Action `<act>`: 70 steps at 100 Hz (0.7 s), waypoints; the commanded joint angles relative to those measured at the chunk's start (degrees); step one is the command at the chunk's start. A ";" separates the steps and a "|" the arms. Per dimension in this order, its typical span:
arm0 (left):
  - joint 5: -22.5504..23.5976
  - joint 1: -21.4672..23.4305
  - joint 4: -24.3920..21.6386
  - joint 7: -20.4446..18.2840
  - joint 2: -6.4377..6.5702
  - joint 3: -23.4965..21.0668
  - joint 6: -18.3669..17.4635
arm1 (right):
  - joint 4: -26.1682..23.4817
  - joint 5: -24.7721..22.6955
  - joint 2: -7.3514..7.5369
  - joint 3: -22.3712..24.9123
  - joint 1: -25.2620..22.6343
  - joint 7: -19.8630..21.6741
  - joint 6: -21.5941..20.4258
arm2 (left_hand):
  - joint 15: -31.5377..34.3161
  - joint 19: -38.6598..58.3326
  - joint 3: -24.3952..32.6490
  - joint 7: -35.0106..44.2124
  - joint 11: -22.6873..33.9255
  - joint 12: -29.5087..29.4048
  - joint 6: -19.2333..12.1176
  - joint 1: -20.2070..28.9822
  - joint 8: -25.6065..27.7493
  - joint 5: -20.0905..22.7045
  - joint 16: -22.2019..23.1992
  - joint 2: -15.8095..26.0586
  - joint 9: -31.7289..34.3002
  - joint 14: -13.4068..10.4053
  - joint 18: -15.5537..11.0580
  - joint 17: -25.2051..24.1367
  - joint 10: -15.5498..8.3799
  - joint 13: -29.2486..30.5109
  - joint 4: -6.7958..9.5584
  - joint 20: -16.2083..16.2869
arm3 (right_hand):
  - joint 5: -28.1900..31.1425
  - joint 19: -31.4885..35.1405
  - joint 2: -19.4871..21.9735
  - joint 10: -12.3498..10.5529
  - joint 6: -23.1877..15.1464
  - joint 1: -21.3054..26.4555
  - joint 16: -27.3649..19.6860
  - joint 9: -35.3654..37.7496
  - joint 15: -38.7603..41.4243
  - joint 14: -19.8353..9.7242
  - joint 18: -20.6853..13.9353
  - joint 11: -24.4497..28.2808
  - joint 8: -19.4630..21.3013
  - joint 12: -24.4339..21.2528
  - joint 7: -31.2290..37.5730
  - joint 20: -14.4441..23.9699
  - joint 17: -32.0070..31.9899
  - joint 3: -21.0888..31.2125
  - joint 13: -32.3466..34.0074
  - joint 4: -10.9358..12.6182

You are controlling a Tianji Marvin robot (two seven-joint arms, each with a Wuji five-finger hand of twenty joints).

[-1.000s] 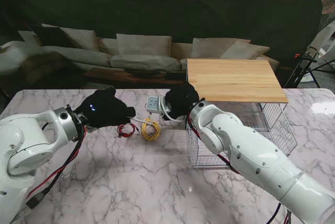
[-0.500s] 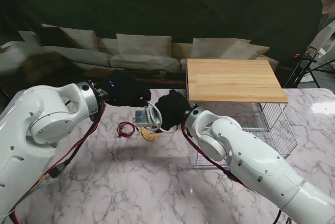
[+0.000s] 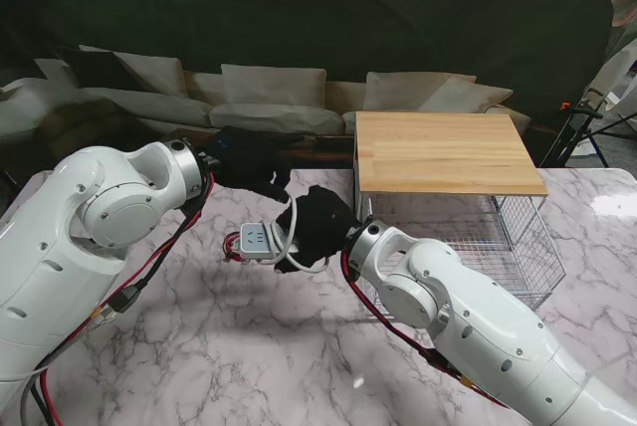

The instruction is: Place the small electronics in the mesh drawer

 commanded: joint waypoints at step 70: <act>-12.65 -3.41 11.17 2.02 -1.55 7.20 10.70 | -9.05 9.48 -1.87 6.73 -7.94 -3.06 1.62 | 4.79 1.14 5.92 0.70 2.26 2.66 1.20 6.76 -1.17 0.83 2.35 0.89 0.75 -0.64 -1.70 -0.01 1.15 2.14 3.96 -0.79 | 7.84 1.34 11.80 -4.53 -2.64 8.52 0.74 2.96 0.46 0.13 1.78 3.72 1.84 0.84 5.79 0.43 0.58 29.36 2.44 1.09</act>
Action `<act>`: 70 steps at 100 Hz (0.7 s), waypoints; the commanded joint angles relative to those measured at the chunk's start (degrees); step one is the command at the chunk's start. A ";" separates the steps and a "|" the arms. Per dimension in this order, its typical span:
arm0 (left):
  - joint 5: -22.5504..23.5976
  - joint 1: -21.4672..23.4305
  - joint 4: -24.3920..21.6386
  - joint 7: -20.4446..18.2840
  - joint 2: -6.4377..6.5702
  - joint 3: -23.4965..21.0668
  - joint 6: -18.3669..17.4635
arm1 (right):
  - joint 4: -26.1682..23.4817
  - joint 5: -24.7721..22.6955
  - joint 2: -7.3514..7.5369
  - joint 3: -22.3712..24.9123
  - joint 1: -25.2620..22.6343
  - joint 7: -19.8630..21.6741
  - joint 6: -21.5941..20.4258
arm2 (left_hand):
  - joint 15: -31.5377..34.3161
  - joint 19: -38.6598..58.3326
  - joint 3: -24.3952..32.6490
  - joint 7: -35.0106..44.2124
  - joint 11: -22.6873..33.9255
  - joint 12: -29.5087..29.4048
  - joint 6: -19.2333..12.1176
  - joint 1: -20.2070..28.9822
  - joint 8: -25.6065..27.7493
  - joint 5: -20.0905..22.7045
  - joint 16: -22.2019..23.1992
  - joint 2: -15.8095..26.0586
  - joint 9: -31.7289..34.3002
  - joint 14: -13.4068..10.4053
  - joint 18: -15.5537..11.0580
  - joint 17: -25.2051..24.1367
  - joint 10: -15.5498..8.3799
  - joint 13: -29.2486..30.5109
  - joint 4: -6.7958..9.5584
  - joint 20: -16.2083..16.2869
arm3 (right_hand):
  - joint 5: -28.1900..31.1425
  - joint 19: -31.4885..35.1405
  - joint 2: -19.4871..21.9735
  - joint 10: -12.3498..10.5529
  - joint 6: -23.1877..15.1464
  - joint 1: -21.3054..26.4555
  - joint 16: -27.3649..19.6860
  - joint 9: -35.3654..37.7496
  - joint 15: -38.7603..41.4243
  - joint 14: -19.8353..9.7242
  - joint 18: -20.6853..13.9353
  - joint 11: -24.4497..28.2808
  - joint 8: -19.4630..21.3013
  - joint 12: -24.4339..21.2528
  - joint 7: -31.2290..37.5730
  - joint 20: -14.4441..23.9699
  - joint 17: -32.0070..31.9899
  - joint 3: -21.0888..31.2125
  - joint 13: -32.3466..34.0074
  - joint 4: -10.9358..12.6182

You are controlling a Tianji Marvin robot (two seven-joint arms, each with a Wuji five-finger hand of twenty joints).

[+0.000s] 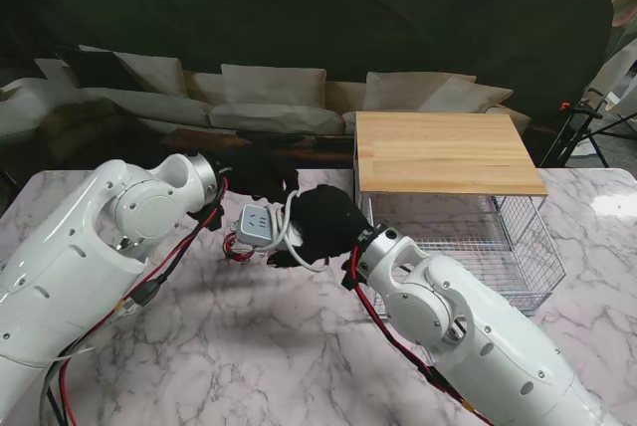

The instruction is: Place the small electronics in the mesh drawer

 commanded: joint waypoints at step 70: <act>-3.08 -0.31 2.27 -0.13 -0.98 2.90 3.13 | -2.45 1.50 -2.13 2.84 -0.57 -5.37 4.43 | 10.06 1.84 6.90 -2.26 5.82 6.04 -0.14 11.08 1.85 -4.43 6.06 6.61 -1.75 -1.25 1.85 -1.50 1.53 0.83 3.53 0.88 | 6.79 0.94 11.95 -5.17 -3.20 9.09 0.95 1.99 0.62 -0.48 1.89 3.97 2.15 0.76 5.65 0.26 0.14 28.73 1.35 0.95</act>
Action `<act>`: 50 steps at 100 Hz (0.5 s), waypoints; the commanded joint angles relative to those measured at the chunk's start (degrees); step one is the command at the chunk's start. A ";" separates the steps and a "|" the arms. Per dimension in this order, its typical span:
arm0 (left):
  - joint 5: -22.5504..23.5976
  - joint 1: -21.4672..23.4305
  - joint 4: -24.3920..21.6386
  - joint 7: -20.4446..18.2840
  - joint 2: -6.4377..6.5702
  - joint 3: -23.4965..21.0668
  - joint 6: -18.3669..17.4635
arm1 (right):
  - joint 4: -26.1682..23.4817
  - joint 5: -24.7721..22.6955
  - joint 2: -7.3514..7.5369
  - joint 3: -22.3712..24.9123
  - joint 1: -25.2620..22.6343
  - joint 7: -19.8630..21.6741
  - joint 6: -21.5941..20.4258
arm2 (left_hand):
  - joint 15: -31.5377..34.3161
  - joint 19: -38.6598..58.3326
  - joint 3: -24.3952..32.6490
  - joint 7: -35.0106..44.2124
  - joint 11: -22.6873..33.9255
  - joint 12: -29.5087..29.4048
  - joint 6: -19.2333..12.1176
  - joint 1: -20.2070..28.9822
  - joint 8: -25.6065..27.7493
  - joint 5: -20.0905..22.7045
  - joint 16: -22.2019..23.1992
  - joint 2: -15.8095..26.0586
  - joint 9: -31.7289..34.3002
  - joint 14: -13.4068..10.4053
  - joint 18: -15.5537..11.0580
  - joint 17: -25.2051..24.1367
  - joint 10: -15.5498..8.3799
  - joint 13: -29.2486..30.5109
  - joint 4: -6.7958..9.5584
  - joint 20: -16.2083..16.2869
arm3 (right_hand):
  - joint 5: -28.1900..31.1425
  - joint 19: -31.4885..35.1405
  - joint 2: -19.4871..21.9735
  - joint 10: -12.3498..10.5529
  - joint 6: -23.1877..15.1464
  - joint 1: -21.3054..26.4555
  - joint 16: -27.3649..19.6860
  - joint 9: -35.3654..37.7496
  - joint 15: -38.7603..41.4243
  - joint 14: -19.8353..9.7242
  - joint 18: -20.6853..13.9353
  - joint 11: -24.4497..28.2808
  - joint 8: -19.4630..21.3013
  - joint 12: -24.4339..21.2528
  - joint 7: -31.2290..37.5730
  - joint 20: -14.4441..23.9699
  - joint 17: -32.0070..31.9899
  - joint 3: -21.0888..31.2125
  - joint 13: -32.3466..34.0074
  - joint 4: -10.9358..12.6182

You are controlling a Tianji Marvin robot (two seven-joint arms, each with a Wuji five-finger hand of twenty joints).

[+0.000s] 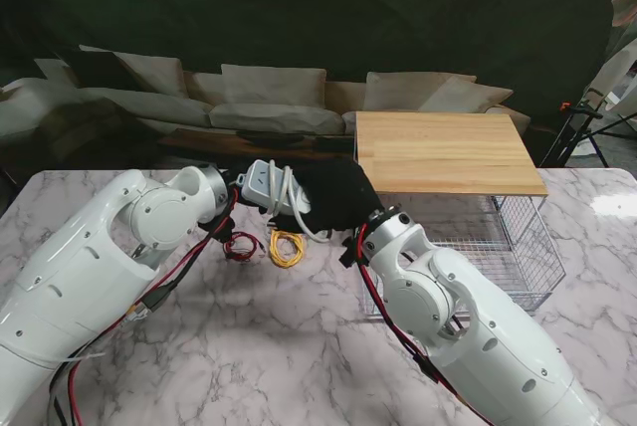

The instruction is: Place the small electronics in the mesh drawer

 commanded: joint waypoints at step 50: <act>1.72 0.32 -3.09 -3.20 0.29 -1.03 1.15 | 2.04 0.18 0.23 -2.36 2.01 3.94 0.61 | 11.72 4.53 0.75 1.26 5.81 7.93 -2.16 7.10 5.77 -4.89 3.70 5.55 -1.36 -1.59 3.40 -0.36 1.71 1.15 0.75 2.92 | 6.95 1.02 11.68 -5.14 -3.16 8.98 0.97 2.17 0.75 -0.43 1.86 3.87 1.63 0.70 5.63 0.39 0.14 28.90 1.51 0.97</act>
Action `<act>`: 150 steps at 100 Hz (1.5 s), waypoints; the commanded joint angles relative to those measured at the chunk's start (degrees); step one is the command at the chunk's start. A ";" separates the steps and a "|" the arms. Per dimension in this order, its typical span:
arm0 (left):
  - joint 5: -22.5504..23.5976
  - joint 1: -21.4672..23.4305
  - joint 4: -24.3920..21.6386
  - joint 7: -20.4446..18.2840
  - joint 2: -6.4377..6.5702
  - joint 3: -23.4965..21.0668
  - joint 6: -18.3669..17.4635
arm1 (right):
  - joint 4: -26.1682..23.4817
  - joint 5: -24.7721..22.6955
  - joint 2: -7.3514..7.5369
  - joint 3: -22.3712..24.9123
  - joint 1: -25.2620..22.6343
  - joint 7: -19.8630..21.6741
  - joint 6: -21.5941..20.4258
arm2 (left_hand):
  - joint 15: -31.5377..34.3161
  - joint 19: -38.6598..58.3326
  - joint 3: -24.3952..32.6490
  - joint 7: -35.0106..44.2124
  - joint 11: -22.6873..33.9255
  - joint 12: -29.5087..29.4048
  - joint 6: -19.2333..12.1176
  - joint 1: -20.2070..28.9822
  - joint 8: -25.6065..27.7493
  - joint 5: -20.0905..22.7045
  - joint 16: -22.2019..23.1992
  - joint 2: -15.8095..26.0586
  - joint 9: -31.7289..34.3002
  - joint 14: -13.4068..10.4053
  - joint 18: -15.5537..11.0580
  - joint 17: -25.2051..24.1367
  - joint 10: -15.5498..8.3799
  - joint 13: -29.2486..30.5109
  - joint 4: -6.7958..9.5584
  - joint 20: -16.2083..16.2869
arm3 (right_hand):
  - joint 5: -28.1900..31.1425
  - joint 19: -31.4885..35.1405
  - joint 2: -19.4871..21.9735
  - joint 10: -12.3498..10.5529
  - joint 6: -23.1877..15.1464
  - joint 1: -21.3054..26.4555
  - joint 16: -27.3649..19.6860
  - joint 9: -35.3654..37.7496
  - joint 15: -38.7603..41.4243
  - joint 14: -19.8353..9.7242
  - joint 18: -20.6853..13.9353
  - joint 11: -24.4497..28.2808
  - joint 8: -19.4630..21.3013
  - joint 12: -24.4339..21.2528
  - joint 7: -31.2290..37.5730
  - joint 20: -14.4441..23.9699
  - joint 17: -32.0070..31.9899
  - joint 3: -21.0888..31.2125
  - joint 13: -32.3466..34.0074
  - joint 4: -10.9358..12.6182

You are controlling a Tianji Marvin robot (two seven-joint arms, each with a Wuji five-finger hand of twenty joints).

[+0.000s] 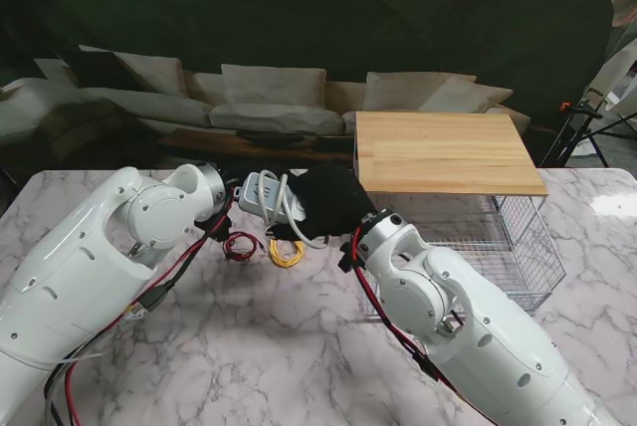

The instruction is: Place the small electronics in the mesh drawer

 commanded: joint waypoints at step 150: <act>7.92 -2.61 2.56 -4.33 0.97 5.23 -3.98 | -0.69 2.34 -1.83 2.61 -1.79 -7.06 1.35 | -60.37 -49.89 -0.10 -38.30 -45.72 -53.84 12.39 -36.00 -28.83 -31.62 -44.76 -0.99 -57.21 15.91 6.94 -29.18 16.60 -51.15 -0.38 -21.65 | 5.76 0.39 12.82 -4.96 -2.55 10.02 0.88 0.82 0.39 -0.73 1.43 4.33 2.34 0.53 5.35 0.14 -0.35 27.37 0.55 0.53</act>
